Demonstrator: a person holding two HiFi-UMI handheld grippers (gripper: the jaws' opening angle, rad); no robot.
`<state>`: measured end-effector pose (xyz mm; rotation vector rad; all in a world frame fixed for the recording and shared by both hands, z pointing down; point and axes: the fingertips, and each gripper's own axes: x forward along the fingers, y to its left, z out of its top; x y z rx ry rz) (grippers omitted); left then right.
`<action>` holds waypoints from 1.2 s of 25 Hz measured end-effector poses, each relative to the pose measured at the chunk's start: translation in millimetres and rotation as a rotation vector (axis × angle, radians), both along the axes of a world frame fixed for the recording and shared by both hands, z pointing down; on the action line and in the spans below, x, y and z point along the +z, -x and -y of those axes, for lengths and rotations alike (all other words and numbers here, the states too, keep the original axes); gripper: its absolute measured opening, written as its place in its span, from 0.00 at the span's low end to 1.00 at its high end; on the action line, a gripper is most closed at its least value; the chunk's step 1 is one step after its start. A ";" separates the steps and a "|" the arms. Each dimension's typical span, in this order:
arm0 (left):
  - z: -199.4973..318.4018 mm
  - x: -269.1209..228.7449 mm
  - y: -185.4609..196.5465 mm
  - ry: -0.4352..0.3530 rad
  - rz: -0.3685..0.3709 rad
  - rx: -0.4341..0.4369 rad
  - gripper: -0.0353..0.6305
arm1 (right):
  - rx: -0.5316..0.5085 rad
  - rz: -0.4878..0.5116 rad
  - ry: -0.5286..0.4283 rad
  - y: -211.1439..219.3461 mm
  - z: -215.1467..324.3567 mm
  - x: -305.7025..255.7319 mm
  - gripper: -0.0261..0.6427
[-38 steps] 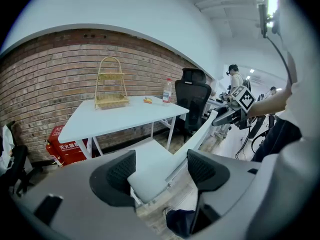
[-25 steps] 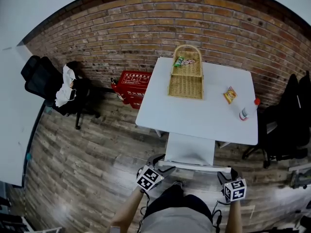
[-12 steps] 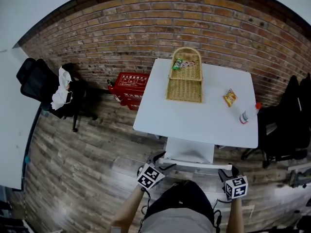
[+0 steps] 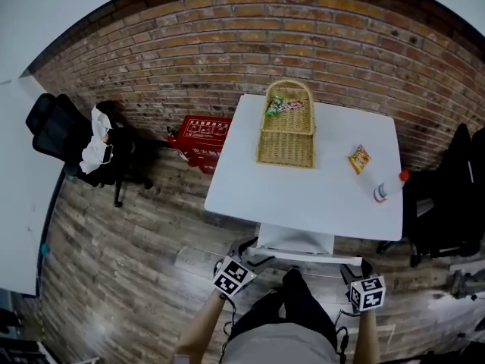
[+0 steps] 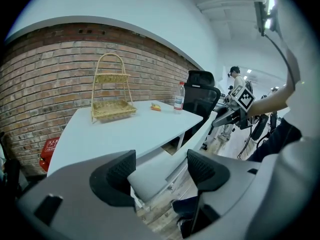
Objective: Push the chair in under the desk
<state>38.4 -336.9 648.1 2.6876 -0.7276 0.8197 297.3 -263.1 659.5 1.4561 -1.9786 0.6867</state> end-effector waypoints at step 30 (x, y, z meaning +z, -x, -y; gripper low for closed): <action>69.4 -1.1 -25.9 0.034 0.021 -0.003 0.55 | 0.031 -0.013 0.027 -24.5 69.0 -5.2 0.41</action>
